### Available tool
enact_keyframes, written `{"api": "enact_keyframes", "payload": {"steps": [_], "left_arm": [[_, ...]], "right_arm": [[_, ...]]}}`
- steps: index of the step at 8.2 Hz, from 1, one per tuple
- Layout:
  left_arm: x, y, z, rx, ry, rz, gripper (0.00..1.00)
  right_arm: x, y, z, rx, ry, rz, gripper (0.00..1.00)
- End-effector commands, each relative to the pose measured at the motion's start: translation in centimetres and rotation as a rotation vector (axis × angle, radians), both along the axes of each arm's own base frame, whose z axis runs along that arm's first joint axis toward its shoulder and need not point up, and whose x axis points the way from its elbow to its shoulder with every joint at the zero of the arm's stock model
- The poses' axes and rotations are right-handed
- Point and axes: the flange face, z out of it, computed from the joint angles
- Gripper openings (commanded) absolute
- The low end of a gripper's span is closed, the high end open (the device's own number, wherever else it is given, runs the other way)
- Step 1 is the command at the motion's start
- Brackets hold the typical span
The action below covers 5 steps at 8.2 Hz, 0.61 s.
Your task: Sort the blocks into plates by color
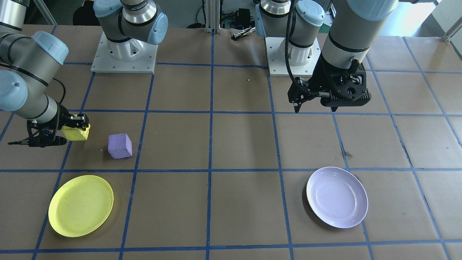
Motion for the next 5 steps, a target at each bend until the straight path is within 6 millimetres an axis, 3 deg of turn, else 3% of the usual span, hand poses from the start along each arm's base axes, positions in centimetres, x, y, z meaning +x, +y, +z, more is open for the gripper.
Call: {"api": "enact_keyframes", "payload": {"steps": [1, 2, 5], "left_arm": [[0.1, -0.1, -0.1, 0.002, 0.0, 0.002, 1.0], [0.0, -0.1, -0.1, 0.0, 0.0, 0.0, 1.0], [0.1, 0.2, -0.2, 0.014, 0.0, 0.002, 1.0]], "right_arm": [[6.0, -9.9, 1.2, -0.07, 0.009, 0.143, 0.56], [6.4, -13.1, 1.0, -0.089, 0.011, 0.173, 0.56], [6.0, -15.6, -2.0, -0.129, 0.019, 0.189, 0.56]]}}
